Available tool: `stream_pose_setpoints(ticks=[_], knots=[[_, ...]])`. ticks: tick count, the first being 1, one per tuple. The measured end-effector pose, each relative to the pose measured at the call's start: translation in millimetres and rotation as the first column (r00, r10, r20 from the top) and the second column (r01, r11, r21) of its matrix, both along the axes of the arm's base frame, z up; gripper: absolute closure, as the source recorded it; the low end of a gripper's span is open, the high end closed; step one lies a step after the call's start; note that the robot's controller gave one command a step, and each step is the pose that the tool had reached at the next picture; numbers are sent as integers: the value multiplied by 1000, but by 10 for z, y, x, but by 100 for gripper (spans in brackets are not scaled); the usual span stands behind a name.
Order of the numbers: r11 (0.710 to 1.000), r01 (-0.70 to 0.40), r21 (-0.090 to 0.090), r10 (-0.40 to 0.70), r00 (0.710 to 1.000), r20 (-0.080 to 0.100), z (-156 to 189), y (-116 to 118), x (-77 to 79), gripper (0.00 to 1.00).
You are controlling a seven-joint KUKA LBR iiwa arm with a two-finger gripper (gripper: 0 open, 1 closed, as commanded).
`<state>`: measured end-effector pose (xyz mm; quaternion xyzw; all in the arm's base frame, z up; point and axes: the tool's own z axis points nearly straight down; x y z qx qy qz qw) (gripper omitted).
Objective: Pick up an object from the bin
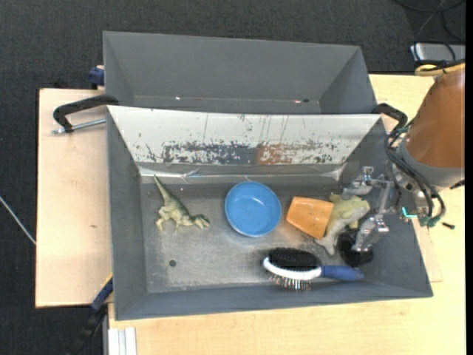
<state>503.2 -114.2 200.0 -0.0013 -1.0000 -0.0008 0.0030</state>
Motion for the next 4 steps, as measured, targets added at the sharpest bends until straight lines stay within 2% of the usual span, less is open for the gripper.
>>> stream_pose_setpoints(ticks=[1,2,3,4], knots=[[990,144,-1,-144,989,12,-1164,204,601,0],[970,244,-3,-244,970,17,-1226,379,636,0],[879,477,-5,-477,879,9,-1224,608,885,0],[1000,27,-11,-26,999,39,-1189,1291,932,0]])
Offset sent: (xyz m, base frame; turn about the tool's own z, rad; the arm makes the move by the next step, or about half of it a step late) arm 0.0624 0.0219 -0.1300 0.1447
